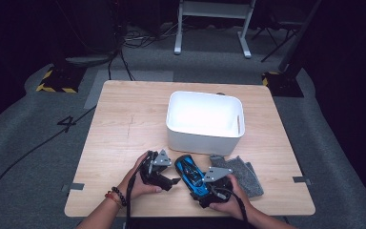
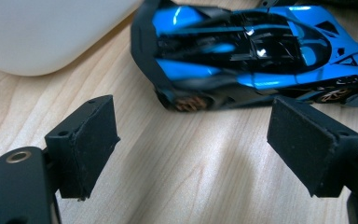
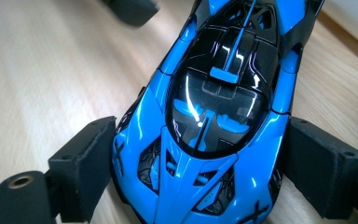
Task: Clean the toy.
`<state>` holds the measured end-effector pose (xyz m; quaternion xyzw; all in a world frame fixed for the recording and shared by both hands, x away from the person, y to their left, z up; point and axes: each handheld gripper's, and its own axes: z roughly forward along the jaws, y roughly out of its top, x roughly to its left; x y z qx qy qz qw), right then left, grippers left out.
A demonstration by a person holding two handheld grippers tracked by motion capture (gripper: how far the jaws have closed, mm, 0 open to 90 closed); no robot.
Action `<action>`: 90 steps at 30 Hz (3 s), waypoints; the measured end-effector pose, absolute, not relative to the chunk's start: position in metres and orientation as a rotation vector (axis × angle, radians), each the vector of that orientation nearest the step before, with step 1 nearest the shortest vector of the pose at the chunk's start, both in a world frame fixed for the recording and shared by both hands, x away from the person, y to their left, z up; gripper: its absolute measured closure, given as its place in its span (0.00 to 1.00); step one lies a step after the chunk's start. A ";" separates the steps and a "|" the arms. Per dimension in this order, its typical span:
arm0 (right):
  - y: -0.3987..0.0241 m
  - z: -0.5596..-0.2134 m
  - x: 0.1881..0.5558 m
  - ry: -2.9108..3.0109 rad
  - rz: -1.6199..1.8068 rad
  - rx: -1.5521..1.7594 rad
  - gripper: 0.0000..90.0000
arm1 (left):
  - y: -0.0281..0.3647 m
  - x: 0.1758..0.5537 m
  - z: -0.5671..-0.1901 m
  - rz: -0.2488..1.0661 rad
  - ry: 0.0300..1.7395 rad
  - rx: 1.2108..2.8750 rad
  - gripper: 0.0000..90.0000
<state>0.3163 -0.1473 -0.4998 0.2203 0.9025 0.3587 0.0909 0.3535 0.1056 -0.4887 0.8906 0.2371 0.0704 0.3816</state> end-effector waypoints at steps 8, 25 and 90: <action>-0.177 -0.490 0.329 2.848 0.959 0.384 0.19 | 0.090 0.356 -0.488 0.133 0.517 2.310 0.18; -0.205 -0.486 0.348 2.914 0.918 0.342 0.27 | 0.043 0.378 -0.479 0.043 0.172 2.403 0.16; -0.241 -0.482 0.358 2.869 0.993 0.521 0.65 | 0.034 0.367 -0.461 0.114 0.230 2.439 0.19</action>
